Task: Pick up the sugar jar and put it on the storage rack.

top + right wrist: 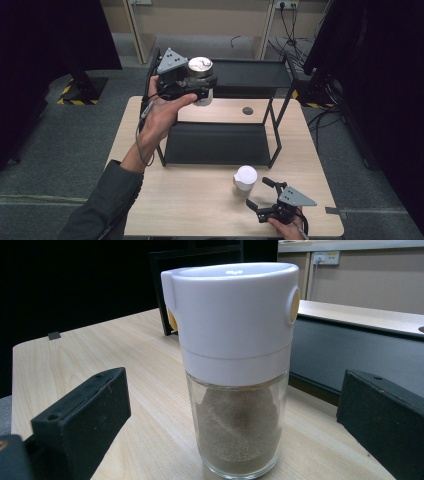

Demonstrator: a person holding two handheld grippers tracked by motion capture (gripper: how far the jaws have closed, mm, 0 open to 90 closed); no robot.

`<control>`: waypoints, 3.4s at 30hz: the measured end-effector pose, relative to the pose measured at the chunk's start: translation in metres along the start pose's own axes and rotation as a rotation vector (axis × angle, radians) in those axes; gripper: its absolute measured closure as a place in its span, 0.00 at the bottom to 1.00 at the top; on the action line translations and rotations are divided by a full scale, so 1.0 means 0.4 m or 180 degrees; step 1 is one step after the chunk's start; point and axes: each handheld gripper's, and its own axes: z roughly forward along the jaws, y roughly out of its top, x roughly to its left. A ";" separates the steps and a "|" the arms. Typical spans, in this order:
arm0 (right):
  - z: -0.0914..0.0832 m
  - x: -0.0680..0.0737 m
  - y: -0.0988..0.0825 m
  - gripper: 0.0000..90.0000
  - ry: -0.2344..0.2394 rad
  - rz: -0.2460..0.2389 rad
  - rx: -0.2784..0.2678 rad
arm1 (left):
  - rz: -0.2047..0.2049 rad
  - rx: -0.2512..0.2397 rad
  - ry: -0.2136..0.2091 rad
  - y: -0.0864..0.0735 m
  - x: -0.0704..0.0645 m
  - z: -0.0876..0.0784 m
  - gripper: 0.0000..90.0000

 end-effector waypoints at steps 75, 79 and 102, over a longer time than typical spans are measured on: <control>0.003 -0.001 0.001 0.01 0.0071 -0.0005 0.0014 | -0.0151 0.0030 0.0963 0.010 -0.012 0.201 0.00; 0.004 -0.001 0.001 0.01 0.0074 -0.0002 0.0017 | -0.0154 0.0041 0.0980 0.012 -0.018 0.193 0.00; 0.005 0.000 0.001 0.01 0.0070 -0.0003 0.0020 | -0.0187 0.0035 0.0791 -0.023 -0.039 0.117 0.00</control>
